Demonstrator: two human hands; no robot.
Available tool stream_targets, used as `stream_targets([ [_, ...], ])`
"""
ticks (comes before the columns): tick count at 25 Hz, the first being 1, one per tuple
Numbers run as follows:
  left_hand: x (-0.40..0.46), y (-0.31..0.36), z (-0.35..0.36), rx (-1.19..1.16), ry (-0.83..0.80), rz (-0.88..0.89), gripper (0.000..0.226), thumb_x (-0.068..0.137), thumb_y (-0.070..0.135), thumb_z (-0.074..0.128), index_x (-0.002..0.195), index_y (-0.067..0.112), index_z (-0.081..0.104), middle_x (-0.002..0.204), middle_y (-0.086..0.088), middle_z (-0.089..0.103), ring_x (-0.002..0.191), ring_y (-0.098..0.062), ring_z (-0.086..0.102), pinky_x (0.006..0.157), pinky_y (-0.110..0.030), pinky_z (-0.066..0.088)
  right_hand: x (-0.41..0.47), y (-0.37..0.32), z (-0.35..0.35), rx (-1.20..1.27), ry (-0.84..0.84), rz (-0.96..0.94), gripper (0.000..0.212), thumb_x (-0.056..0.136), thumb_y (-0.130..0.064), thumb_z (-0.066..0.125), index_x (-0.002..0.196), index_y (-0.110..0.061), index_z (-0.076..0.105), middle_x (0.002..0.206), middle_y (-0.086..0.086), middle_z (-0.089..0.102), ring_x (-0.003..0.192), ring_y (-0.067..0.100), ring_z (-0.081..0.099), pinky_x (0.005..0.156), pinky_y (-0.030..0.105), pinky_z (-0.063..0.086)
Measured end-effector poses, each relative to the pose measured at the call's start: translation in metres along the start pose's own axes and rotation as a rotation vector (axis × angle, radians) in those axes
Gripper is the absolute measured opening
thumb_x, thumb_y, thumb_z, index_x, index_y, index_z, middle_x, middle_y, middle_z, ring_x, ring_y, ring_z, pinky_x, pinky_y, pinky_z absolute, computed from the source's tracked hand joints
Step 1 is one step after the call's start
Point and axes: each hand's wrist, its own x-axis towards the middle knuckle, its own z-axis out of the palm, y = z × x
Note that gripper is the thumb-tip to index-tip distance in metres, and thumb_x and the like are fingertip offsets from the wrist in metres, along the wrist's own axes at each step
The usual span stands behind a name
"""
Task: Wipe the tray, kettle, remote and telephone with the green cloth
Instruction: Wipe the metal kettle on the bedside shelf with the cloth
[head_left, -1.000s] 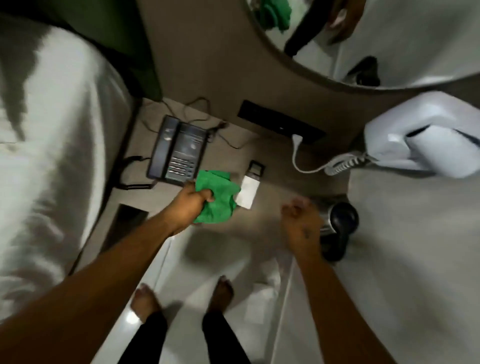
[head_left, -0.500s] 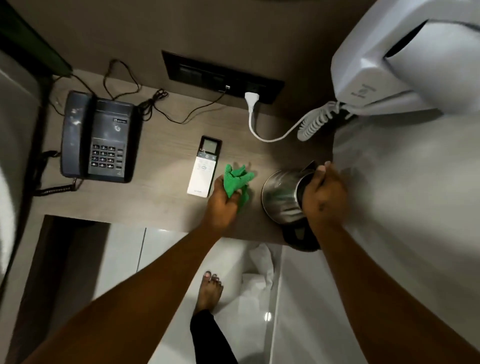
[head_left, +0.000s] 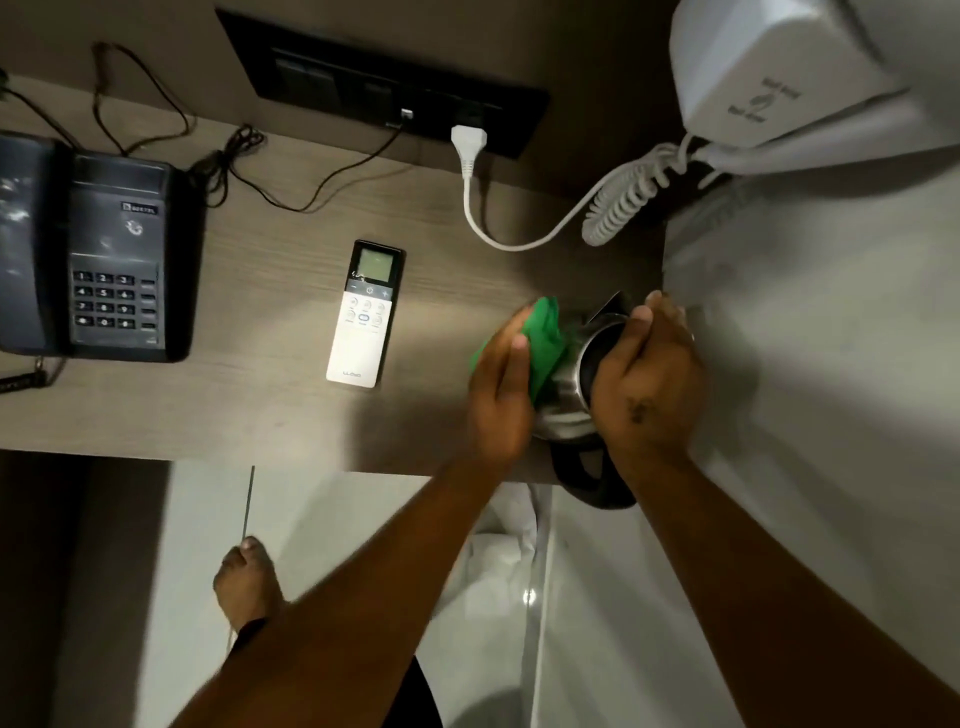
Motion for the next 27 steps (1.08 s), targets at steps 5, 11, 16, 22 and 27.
stream_targets([
  [5, 0.040, 0.006, -0.001, 0.123, 0.022, -0.038, 0.037, 0.107, 0.013, 0.037, 0.133, -0.003, 0.056, 0.136, -0.021, 0.060, 0.128, -0.033, 0.056, 0.113, -0.052, 0.040, -0.001, -0.002, -0.002, 0.032, 0.016, -0.002, 0.048, 0.099, -0.031, 0.029, 0.127, -0.001, 0.054, 0.131, 0.020, 0.059, 0.125, 0.032, 0.052, 0.105, 0.047, 0.043],
  [11, -0.039, -0.007, 0.011, 0.055, 0.051, 0.034, 0.051, 0.102, 0.049, 0.036, 0.147, 0.025, 0.042, 0.148, -0.007, 0.049, 0.136, -0.019, 0.049, 0.111, -0.039, 0.045, -0.001, -0.001, -0.003, 0.020, 0.020, -0.012, 0.051, 0.100, -0.035, 0.024, 0.128, -0.003, 0.053, 0.132, 0.018, 0.059, 0.125, 0.030, 0.052, 0.104, 0.047, 0.043],
  [16, 0.018, -0.011, -0.003, 0.013, 0.081, -0.141, 0.036, 0.108, 0.024, 0.034, 0.136, 0.009, 0.052, 0.128, -0.007, 0.063, 0.119, -0.014, 0.061, 0.103, -0.031, 0.048, 0.000, 0.000, -0.001, 0.030, 0.026, -0.011, 0.051, 0.100, -0.035, 0.025, 0.128, -0.003, 0.053, 0.131, 0.019, 0.059, 0.125, 0.030, 0.052, 0.104, 0.046, 0.043],
  [22, 0.060, 0.024, 0.008, 0.268, -0.031, -0.184, 0.051, 0.094, 0.047, 0.048, 0.134, 0.017, 0.059, 0.132, -0.010, 0.065, 0.124, -0.026, 0.060, 0.109, -0.048, 0.046, 0.000, 0.003, 0.000, 0.042, 0.026, -0.005, 0.049, 0.101, -0.034, 0.026, 0.128, -0.004, 0.054, 0.132, 0.016, 0.059, 0.127, 0.028, 0.051, 0.106, 0.043, 0.040],
  [27, -0.047, 0.013, 0.000, 0.117, 0.009, -0.057, 0.053, 0.092, 0.034, 0.063, 0.137, 0.048, 0.040, 0.123, 0.012, 0.062, 0.106, 0.001, 0.065, 0.079, -0.016, 0.056, 0.000, 0.007, 0.001, 0.026, 0.035, 0.004, 0.056, 0.100, -0.043, 0.020, 0.124, -0.008, 0.057, 0.126, 0.015, 0.063, 0.119, 0.029, 0.057, 0.099, 0.046, 0.046],
])
